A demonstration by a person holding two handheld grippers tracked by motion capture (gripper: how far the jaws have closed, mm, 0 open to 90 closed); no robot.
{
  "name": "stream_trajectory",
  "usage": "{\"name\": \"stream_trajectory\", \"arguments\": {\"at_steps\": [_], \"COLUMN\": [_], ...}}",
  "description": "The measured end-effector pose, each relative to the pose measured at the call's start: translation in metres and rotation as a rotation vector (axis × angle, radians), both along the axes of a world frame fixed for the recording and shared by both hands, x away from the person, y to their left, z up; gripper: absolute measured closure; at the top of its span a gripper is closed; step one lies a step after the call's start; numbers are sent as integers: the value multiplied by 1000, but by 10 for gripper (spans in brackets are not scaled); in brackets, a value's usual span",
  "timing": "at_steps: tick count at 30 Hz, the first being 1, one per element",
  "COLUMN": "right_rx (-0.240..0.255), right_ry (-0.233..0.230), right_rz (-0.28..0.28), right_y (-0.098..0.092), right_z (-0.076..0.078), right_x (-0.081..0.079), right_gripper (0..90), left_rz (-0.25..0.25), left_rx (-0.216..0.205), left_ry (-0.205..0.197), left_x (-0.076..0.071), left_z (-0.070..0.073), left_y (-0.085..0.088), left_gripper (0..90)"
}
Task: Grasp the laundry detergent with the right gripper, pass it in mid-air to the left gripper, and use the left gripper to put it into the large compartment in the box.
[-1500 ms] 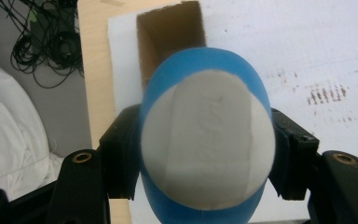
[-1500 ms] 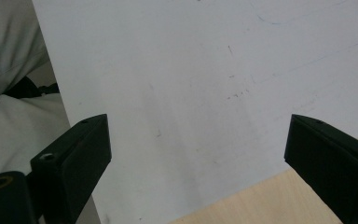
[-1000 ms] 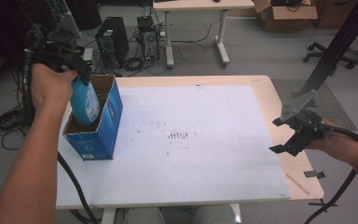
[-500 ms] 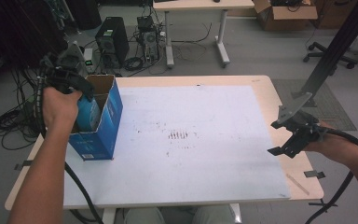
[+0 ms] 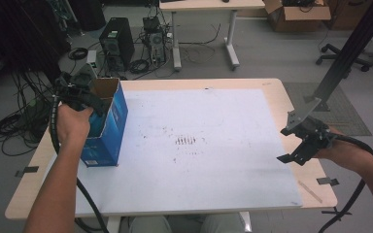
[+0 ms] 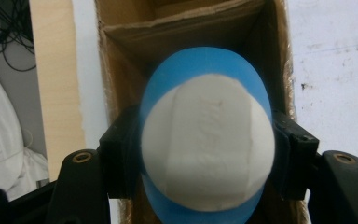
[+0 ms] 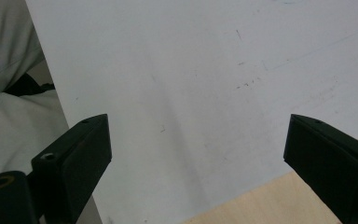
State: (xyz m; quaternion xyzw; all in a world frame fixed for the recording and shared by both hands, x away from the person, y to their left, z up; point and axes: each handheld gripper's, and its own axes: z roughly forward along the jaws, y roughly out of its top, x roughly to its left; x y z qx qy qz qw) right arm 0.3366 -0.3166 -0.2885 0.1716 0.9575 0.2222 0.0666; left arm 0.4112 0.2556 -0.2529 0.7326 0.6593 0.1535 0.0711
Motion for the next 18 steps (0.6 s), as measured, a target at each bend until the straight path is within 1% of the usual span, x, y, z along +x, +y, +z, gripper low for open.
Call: {"name": "stream_trajectory", "arguments": {"at_steps": [3,12,16,18], "right_rx": [3,3,1,1], "right_ry": [3,10,13,13], "right_rz": [-1,-4,-5,-5], "right_y": [0,0,-1,-1], "right_z": [-1,-4,-5,-5], "right_x": [0,0,0,0], "right_gripper": [71,71,71,72], "left_rz": [0,-3,2,-5], "left_rx": [-2,-12,-17,-14], "left_ry": [4,33,30,32], "left_x": [0,1,2,2], "left_z": [-6,-21,-23,-22], "left_y": [1,4,5,4], "left_gripper": [380,380,379,379]}}
